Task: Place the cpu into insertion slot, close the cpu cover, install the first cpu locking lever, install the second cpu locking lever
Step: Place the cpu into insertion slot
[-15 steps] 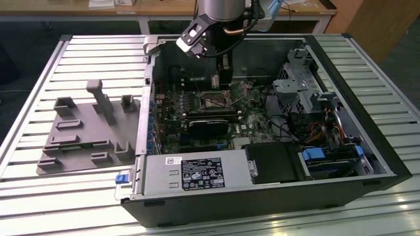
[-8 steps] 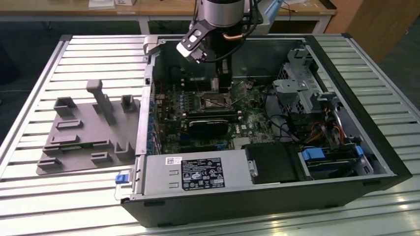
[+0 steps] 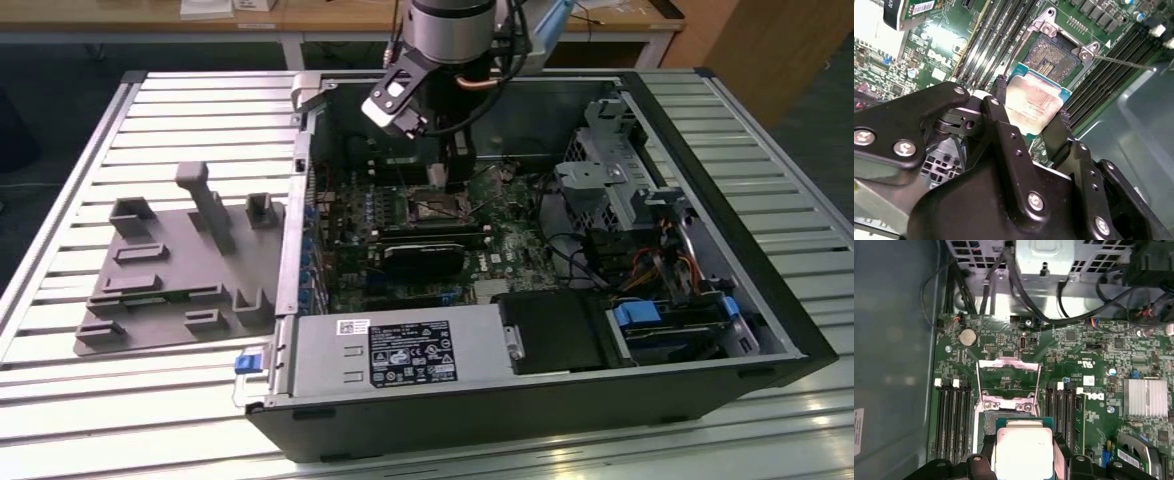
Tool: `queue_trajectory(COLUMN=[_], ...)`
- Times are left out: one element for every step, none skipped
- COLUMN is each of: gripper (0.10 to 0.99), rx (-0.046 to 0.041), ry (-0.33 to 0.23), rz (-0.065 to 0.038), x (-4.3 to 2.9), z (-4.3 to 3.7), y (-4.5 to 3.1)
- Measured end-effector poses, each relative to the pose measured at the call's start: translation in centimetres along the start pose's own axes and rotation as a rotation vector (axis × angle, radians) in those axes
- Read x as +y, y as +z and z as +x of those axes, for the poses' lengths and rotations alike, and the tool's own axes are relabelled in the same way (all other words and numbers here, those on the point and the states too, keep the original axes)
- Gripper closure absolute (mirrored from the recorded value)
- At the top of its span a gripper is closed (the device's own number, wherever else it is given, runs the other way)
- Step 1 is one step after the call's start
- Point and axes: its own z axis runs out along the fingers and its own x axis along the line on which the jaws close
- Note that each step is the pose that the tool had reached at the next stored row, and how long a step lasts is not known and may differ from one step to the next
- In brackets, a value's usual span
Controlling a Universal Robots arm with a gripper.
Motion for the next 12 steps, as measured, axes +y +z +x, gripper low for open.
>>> queue_trajectory(gripper=[0.549, 0.549, 0.549, 0.549, 0.549, 0.549, 0.549, 0.549, 0.549, 0.549, 0.549, 0.549], rx=[0.0005, 0.0008, 0.0011, 0.0012, 0.0011, 0.0009, 0.0005, 0.0002, -0.0001, -0.0005, -0.001, -0.0017], ry=[-0.006, -0.01, -0.013, -0.014, -0.015, -0.015, -0.015, -0.015, -0.014, -0.014, -0.013, -0.013], rz=[0.0, 0.0, 0.001, 0.001, 0.001, 0.001, 0.001, 0.002, 0.002, 0.002, 0.003, 0.003], x=[-0.03, -0.07, -0.1, -0.13, -0.17, -0.21, -0.23, -0.25, -0.26, -0.27, -0.29, -0.3], z=[0.0, 0.01, 0.04, 0.08, 0.13, 0.18, 0.24, 0.3, 0.36, 0.45, 0.53, 0.63], y=[0.09, 0.2, 0.33, 0.49, 0.63, 0.79, 0.95, 1.1, 1.25, 1.41, 1.58, 1.77])
